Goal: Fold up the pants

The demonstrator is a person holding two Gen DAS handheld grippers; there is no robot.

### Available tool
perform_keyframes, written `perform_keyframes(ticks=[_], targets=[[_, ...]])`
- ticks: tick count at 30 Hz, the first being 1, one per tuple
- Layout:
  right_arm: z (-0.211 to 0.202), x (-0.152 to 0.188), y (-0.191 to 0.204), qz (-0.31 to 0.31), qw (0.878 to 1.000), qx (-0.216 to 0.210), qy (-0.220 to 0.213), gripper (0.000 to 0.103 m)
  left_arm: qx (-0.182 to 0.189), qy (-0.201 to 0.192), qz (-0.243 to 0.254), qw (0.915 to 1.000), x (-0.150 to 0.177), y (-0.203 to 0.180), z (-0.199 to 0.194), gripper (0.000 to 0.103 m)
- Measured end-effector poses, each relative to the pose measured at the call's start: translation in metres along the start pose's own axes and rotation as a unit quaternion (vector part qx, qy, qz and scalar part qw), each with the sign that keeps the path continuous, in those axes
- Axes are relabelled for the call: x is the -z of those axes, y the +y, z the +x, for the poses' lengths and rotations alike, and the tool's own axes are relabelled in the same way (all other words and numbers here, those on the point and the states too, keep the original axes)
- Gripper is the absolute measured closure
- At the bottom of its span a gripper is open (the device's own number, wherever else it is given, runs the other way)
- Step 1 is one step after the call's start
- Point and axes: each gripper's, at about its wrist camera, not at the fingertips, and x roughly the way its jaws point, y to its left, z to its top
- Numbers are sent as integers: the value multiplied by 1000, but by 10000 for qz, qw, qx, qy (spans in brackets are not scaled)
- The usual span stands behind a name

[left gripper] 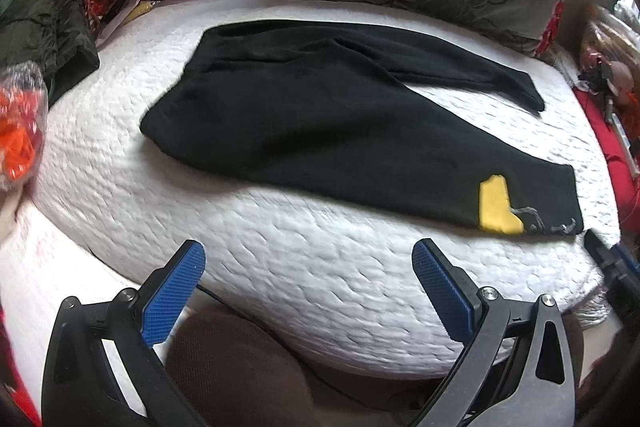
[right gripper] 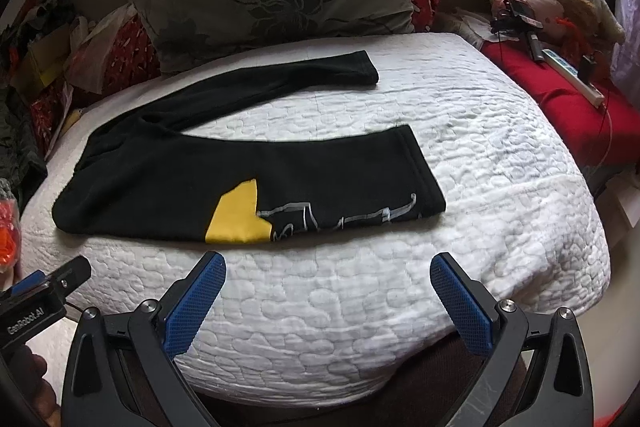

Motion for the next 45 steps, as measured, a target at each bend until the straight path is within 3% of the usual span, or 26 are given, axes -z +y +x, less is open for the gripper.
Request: perform_keyframes(ticks=[5, 10, 16, 21, 31, 35, 40, 43, 45], targets=[[2, -49, -24, -86, 9997, 39, -204, 0, -26, 51, -68, 10000, -54, 39, 7, 0], [27, -114, -47, -39, 9999, 85, -122, 0, 3, 411, -388, 9984, -119, 87, 29, 0], [95, -190, -48, -253, 9994, 142, 188, 0, -103, 717, -564, 9958, -188, 129, 72, 0], [152, -220, -58, 160, 9981, 65, 585, 2, 301, 1307, -859, 9872, -228, 155, 120, 0], [222, -238, -60, 69, 9937, 120, 1114, 2, 693, 1974, -1155, 9710, -242, 157, 187, 0], [241, -239, -51, -173, 9913, 18, 1301, 2, 638, 2142, -787, 9715, -240, 145, 204, 0], [256, -237, -33, -612, 9866, -153, 1502, 7, 506, 2316, 56, 9715, -235, 119, 214, 0], [252, -237, -28, -735, 9863, -350, 1437, 26, 514, 2393, 324, 9691, -236, 109, 218, 11], [249, -238, -27, -782, 9857, -436, 1430, 46, 428, 2481, 381, 9670, -239, 106, 221, 28]])
